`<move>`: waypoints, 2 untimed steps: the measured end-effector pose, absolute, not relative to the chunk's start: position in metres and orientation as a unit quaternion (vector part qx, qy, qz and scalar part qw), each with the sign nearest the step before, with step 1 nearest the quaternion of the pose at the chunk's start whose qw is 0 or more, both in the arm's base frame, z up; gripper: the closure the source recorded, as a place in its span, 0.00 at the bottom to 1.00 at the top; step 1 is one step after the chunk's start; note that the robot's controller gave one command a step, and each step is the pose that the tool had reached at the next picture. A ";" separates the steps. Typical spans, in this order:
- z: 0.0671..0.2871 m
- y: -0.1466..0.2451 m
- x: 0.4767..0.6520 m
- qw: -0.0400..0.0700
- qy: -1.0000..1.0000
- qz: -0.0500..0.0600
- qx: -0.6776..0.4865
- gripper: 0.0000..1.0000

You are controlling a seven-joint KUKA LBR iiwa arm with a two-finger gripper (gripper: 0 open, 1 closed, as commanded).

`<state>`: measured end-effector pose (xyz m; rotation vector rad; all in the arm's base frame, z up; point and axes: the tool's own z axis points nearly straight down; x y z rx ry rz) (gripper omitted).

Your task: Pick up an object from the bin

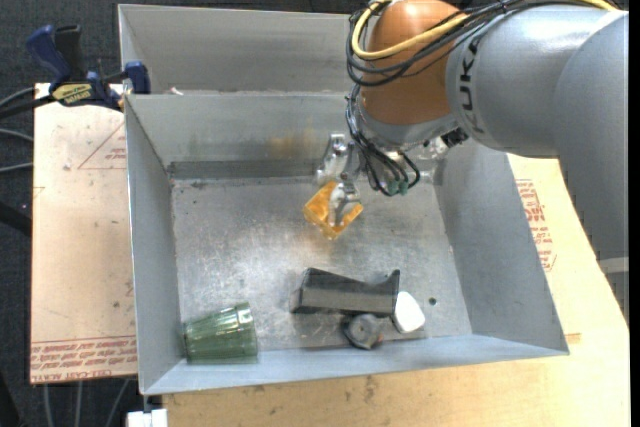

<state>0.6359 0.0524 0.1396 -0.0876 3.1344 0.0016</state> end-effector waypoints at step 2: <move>0.211 0.062 0.637 0.002 0.999 0.001 -0.046 1.00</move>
Offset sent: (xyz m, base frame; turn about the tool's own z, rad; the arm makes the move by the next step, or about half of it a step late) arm 0.0004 0.0095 0.0717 -0.0390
